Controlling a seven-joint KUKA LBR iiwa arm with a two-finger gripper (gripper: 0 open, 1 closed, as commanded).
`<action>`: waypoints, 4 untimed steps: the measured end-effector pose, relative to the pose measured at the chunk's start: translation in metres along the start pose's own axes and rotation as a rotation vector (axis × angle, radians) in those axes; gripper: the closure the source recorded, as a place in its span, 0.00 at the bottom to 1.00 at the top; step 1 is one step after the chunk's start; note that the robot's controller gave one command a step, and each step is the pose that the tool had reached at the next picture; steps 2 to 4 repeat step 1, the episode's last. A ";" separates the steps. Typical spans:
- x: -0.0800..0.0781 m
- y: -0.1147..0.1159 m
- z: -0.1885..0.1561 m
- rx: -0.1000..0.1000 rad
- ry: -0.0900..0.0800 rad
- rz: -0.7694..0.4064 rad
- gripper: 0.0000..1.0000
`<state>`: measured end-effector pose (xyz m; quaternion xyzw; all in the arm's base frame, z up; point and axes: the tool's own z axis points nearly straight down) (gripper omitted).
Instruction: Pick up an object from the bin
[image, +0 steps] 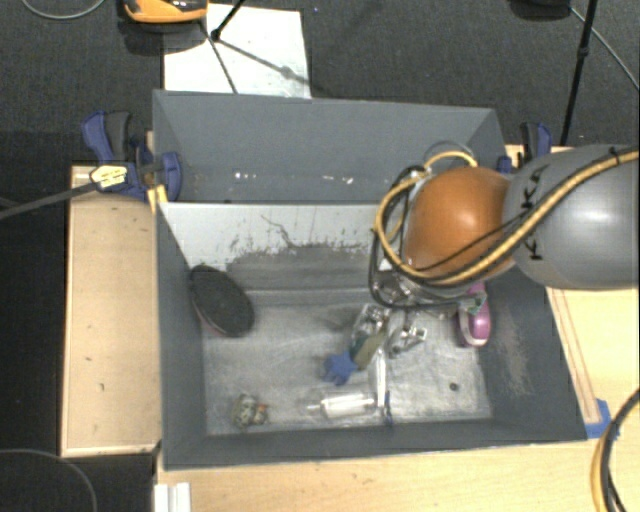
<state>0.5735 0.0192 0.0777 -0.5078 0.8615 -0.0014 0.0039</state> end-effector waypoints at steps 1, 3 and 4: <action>-0.009 0.016 -0.163 0.002 -0.001 -0.207 1.00; -0.009 0.016 -0.163 0.002 -0.001 -0.207 1.00; -0.009 0.016 -0.163 0.002 -0.001 -0.207 1.00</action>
Offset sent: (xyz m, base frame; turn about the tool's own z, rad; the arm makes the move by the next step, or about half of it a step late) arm -0.0127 0.0142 0.1580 -0.2092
